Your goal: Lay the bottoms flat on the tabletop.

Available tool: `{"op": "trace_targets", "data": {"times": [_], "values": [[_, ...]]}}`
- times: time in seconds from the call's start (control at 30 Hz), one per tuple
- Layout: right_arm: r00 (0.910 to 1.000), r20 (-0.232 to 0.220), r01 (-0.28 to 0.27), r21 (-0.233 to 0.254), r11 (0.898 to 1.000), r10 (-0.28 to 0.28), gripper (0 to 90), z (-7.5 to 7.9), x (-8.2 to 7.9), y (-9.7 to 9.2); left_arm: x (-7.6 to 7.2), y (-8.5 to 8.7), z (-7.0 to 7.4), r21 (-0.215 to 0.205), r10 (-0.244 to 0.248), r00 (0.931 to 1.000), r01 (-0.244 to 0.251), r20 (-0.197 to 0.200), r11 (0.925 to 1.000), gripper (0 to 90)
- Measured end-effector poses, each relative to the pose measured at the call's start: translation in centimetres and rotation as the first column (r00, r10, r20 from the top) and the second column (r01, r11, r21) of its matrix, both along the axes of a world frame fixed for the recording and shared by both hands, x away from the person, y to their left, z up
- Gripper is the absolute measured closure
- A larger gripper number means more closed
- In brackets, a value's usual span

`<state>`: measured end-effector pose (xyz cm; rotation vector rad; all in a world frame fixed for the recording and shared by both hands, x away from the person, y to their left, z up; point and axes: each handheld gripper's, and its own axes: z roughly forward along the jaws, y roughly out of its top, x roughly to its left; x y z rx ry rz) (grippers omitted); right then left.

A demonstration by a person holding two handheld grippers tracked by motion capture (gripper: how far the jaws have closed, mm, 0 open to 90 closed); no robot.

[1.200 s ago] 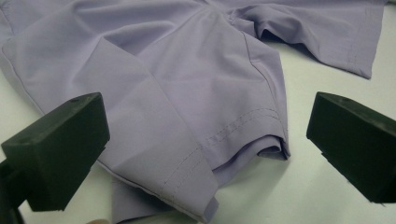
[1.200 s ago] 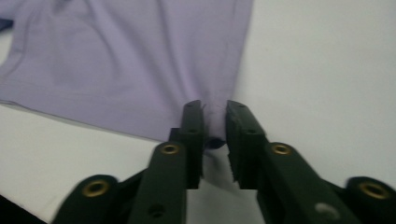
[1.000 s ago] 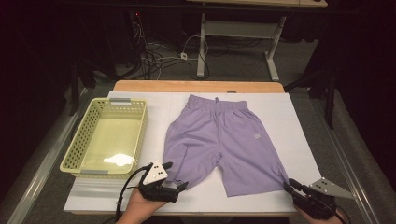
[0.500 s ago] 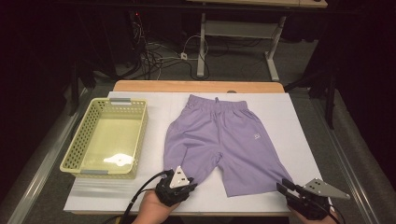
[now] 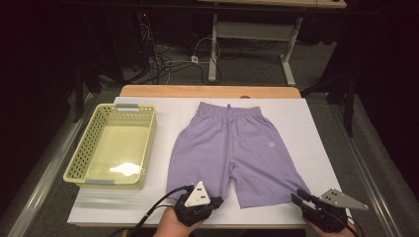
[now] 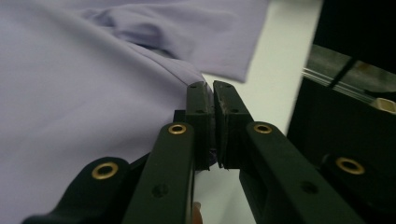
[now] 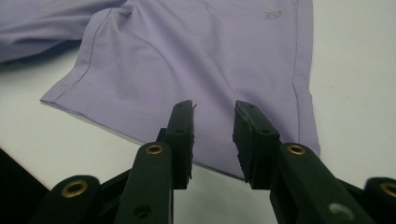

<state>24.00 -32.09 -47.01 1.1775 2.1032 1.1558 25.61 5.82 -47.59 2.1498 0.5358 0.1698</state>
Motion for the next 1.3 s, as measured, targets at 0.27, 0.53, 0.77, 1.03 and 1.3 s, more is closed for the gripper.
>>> {"op": "trace_targets", "data": {"times": [0.27,0.53,0.77,1.03,1.3], "values": [[1.0000,-0.002,0.001,0.012,1.000,-0.001,69.5,0.0,0.1,0.0,-0.1,3.0,1.5,-0.075,0.046,0.9987,-0.044,0.023,0.9962,61.5],[0.9995,0.002,-0.032,0.011,0.999,0.032,68.8,0.1,1.1,1.2,-0.1,11.2,0.3,-0.018,0.285,0.9586,-0.285,-0.005,0.9584,69.3],[0.9988,0.001,-0.050,0.007,0.999,0.050,67.9,0.0,1.5,1.8,0.9,12.5,-1.8,0.068,0.382,0.9206,-0.378,-0.078,0.9234,62.7],[0.9978,0.002,-0.066,0.000,0.998,0.066,67.6,-0.1,1.6,2.1,0.8,11.9,-1.8,0.085,0.363,0.9287,-0.357,-0.074,0.9301,82.2],[0.9958,0.008,-0.092,0.004,0.996,0.092,67.6,0.1,2.1,2.9,-0.2,13.4,-1.6,0.088,0.369,0.9274,-0.363,-0.060,0.9275,85.2]]}}
